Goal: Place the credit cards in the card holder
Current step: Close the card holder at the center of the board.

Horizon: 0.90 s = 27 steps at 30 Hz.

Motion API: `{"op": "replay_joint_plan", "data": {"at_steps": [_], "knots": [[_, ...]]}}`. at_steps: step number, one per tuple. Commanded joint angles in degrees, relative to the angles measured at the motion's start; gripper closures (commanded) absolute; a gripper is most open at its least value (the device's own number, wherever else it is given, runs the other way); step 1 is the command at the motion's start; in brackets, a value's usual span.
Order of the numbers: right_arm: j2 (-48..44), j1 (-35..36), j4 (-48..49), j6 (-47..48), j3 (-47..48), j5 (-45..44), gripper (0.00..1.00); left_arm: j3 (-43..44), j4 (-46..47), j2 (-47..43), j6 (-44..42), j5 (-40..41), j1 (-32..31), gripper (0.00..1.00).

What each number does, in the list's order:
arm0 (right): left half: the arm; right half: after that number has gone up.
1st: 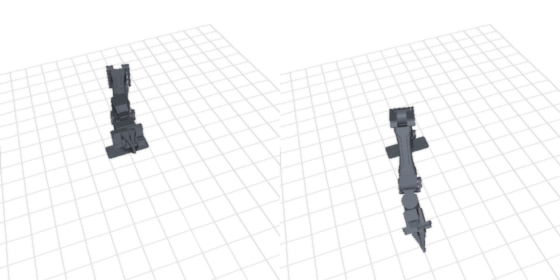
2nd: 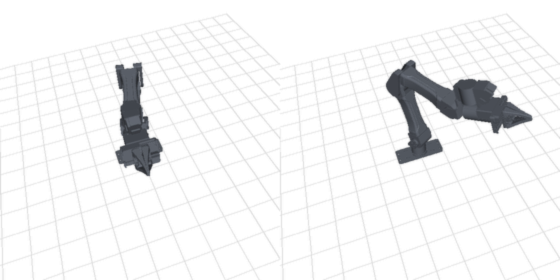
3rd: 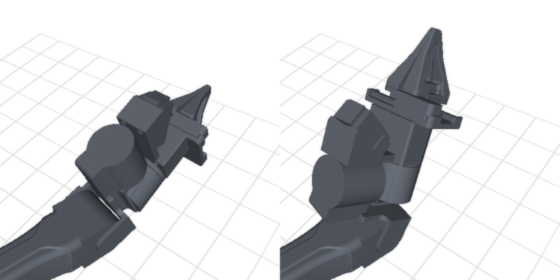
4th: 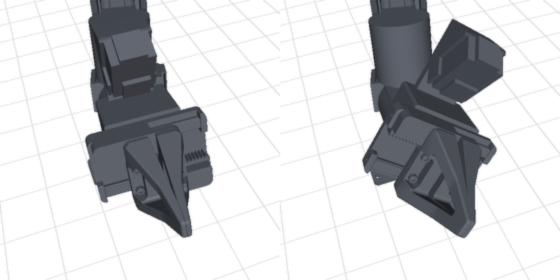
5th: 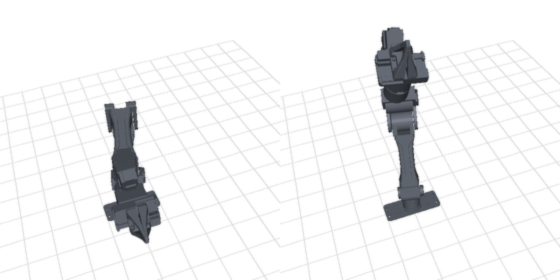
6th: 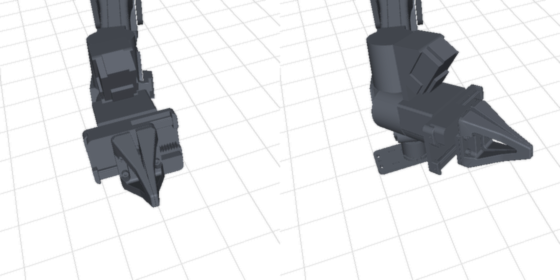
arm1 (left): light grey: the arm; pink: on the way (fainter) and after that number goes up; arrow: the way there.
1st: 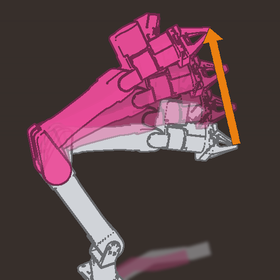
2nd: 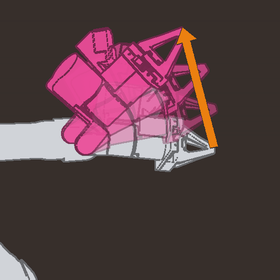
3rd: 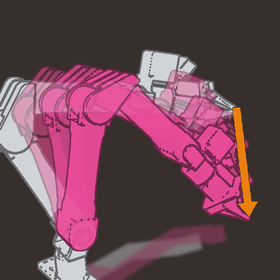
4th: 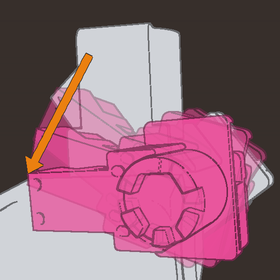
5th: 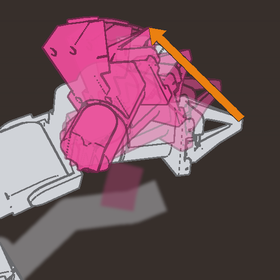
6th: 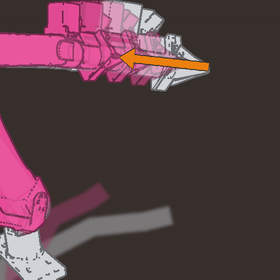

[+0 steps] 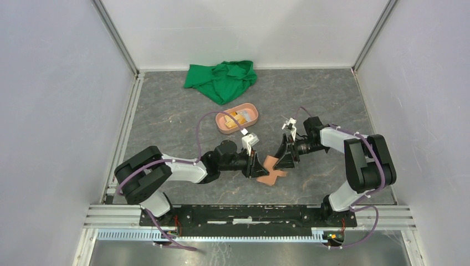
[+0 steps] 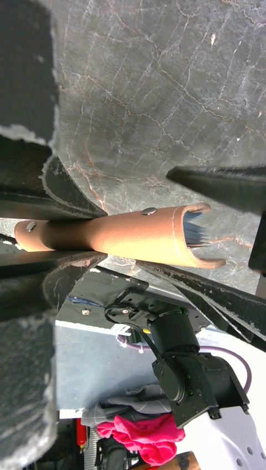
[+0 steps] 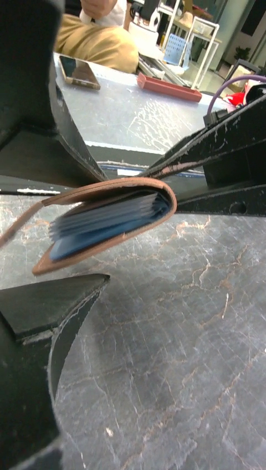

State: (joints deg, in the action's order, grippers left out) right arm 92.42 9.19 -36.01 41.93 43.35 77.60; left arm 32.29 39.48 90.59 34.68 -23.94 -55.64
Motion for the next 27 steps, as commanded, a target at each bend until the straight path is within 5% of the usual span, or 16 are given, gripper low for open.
{"op": "replay_joint_plan", "data": {"at_steps": [1,5,10,17,21,27], "knots": [[-0.12,0.49,-6.97,7.30,2.17,1.76,0.42,2.08,3.45,-2.55,-3.39,0.63,-0.16,0.84],[-1.46,0.60,-7.11,7.87,2.43,1.51,0.66,2.06,3.24,-3.15,-2.67,2.04,-0.12,0.78],[-2.64,0.58,-14.24,15.89,4.70,0.70,0.82,1.96,0.90,-6.31,-2.29,5.85,-0.04,0.63],[-9.29,0.60,-14.56,18.19,7.07,-5.91,0.88,-2.38,-9.37,-23.22,-5.60,19.94,0.44,0.38],[-19.54,0.83,1.73,3.51,5.64,-21.43,0.88,-7.07,-18.82,-39.82,-6.35,33.66,0.44,0.02],[-31.46,9.55,14.72,6.05,2.63,-45.38,0.87,-13.20,-25.58,-56.98,-1.44,37.88,0.53,0.00]]}}
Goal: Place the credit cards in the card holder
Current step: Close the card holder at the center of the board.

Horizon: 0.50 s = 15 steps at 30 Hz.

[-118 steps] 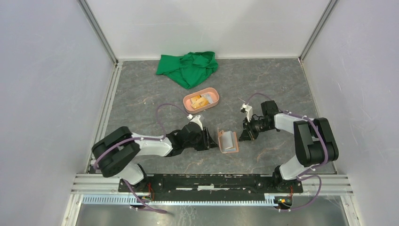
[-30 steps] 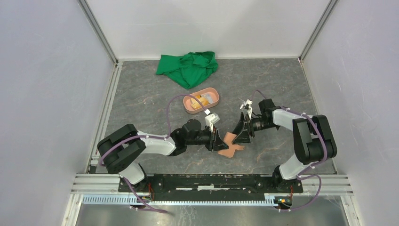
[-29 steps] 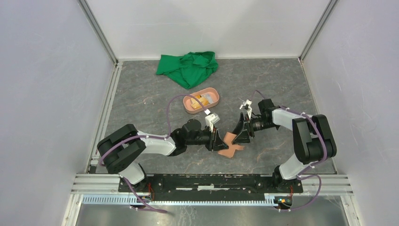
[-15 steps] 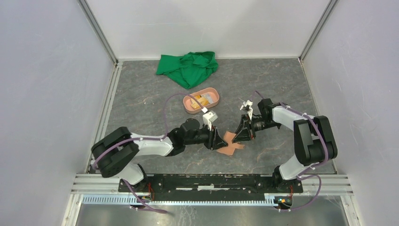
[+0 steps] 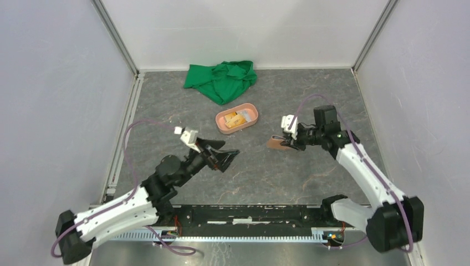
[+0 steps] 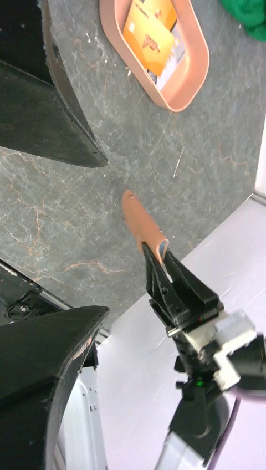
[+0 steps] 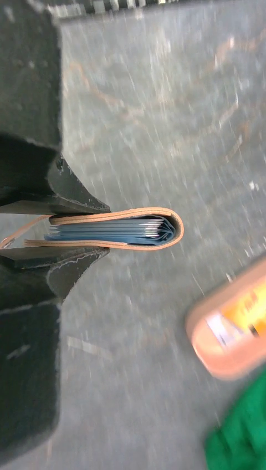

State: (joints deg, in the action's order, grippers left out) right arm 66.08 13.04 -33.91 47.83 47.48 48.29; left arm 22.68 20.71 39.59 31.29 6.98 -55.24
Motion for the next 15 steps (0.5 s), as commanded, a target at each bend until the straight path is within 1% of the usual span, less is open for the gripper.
{"op": "replay_joint_plan", "data": {"at_steps": [1,2,3,4,5,6,8,11,12,13,15], "knots": [[-6.63,7.94,15.61,1.25,-3.54,-18.66,0.87,-4.47,-6.68,-7.46,2.95,6.74,0.14,0.00],[-7.80,11.25,18.97,2.92,-6.85,-21.28,0.85,-5.34,-6.34,-8.52,4.07,6.56,0.14,0.00],[-9.34,14.56,21.85,4.81,-10.12,-25.38,0.79,-6.35,-5.71,-9.19,4.98,6.22,0.14,0.00],[-10.34,18.54,24.84,6.66,-14.09,-29.50,0.72,-6.75,-5.16,-9.49,5.68,5.88,0.14,0.00],[-11.00,21.52,25.42,9.30,-16.95,-31.51,0.62,-7.28,-4.74,-9.41,6.27,5.61,0.14,0.00],[-11.17,24.39,24.39,11.33,-19.45,-32.33,0.53,-7.42,-4.31,-9.01,6.65,5.19,0.14,0.00],[-11.57,27.86,19.82,13.98,-21.92,-31.59,0.30,-7.35,-3.74,-7.62,6.94,3.95,0.14,0.00],[-15.95,29.29,10.24,15.44,-21.73,-25.37,0.07,-6.75,-3.41,-4.78,6.61,1.93,0.16,0.00],[-18.01,29.28,8.06,15.57,-21.03,-23.51,0.02,-6.73,-2.86,-3.78,6.45,1.29,0.14,0.00],[-19.73,29.13,5.35,15.60,-19.61,-21.44,0.02,-6.81,-2.15,-2.70,6.42,0.70,0.15,0.00],[-20.08,26.93,0.38,15.56,-15.95,-17.50,0.02,-6.78,-0.26,-0.14,6.33,-0.62,0.14,0.01]]}}
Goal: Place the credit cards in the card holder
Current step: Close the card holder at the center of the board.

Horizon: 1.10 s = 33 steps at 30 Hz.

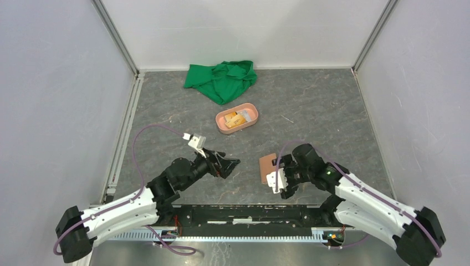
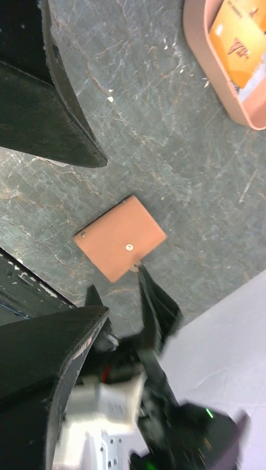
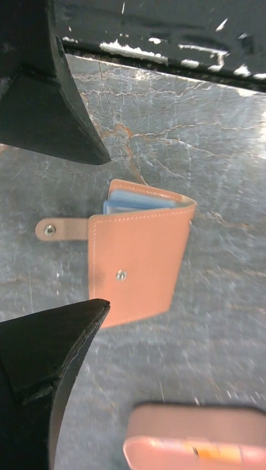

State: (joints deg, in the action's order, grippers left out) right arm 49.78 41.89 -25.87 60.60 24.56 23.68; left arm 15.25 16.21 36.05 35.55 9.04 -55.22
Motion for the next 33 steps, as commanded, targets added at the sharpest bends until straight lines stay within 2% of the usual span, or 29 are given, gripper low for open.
{"op": "replay_joint_plan", "data": {"at_steps": [1,3,8,10,13,16,17,22,25,28,33], "knots": [[-3.34,-3.67,-9.61,2.70,8.62,9.56,0.02,0.73,5.28,4.72,2.20,-3.55,0.13,0.02],[-2.21,-7.59,-11.93,2.03,10.72,15.03,0.02,1.17,7.41,7.70,2.79,-4.97,0.11,0.04],[5.03,-22.72,-8.57,-10.94,12.03,25.72,0.02,4.87,11.72,20.42,4.36,-8.56,0.11,0.15],[9.46,-28.66,-9.78,-13.47,12.86,27.62,0.03,8.03,11.56,26.78,3.66,-10.53,0.04,0.23],[16.75,-36.21,-14.16,-13.77,15.08,27.61,0.18,12.82,11.58,34.95,1.13,-12.29,-0.42,0.27],[23.16,-41.09,-21.07,-8.98,17.99,29.09,0.37,15.46,11.63,39.72,-3.32,-11.18,-1.41,0.26],[25.08,-41.58,-23.40,-6.97,18.97,29.31,0.41,16.11,11.53,40.80,-4.69,-10.81,-1.54,0.26],[30.73,-43.38,-25.50,-3.73,20.64,27.23,0.43,22.82,6.76,46.90,-13.69,-9.22,-1.56,0.25],[33.68,-43.38,-25.41,-3.51,20.84,26.69,0.45,27.94,5.12,52.02,-18.05,-13.49,-1.03,0.24],[35.84,-43.41,-24.31,-5.76,21.15,26.73,0.46,34.25,-0.32,57.58,-19.28,-16.68,-0.76,0.25],[40.45,-43.40,-27.03,-4.69,22.98,27.04,0.47,35.87,0.63,59.48,-19.01,-13.96,-0.08,0.29]]}}
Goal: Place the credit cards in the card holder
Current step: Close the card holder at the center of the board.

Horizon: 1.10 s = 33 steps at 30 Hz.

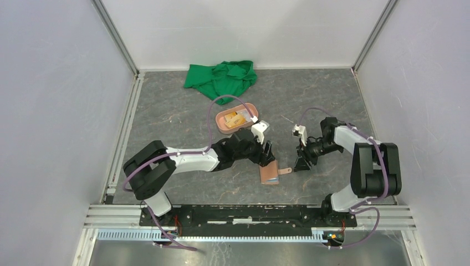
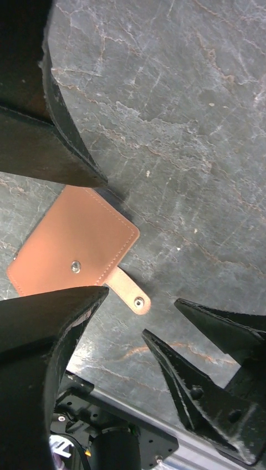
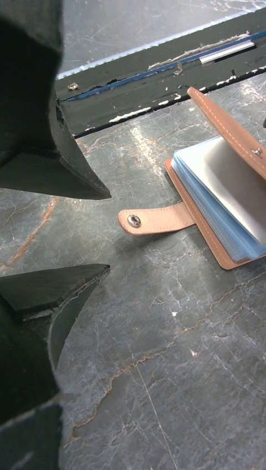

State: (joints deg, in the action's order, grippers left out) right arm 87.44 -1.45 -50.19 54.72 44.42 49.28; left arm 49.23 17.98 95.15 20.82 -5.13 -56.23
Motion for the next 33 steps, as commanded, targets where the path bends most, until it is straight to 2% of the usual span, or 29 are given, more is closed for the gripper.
{"op": "replay_joint_plan", "data": {"at_steps": [1,5,8,11,18,28,33], "knots": [[3.89,-0.02,-4.02,2.12,3.82,1.95,0.48,2.04,-0.80,0.33,-4.29,0.10,1.57,0.29],[7.02,0.03,-6.68,3.37,5.89,3.60,0.52,2.91,1.90,1.81,-2.09,-8.19,6.14,0.30],[8.28,0.17,-6.80,2.85,6.61,4.11,0.55,2.79,4.30,4.56,1.05,-16.52,9.12,0.42],[9.10,0.63,-7.08,2.67,6.73,4.38,0.58,2.47,5.05,6.05,2.41,-19.58,9.64,0.45],[10.76,1.10,-6.59,1.45,6.90,4.78,0.66,2.08,5.67,8.35,4.31,-22.76,9.64,0.49],[14.01,1.65,-9.79,3.68,8.08,7.25,0.77,1.46,5.61,9.56,6.12,-23.08,9.64,0.53],[15.26,2.67,-10.27,3.76,8.79,7.39,0.88,1.40,5.49,9.85,6.66,-23.76,9.64,0.56]]}}
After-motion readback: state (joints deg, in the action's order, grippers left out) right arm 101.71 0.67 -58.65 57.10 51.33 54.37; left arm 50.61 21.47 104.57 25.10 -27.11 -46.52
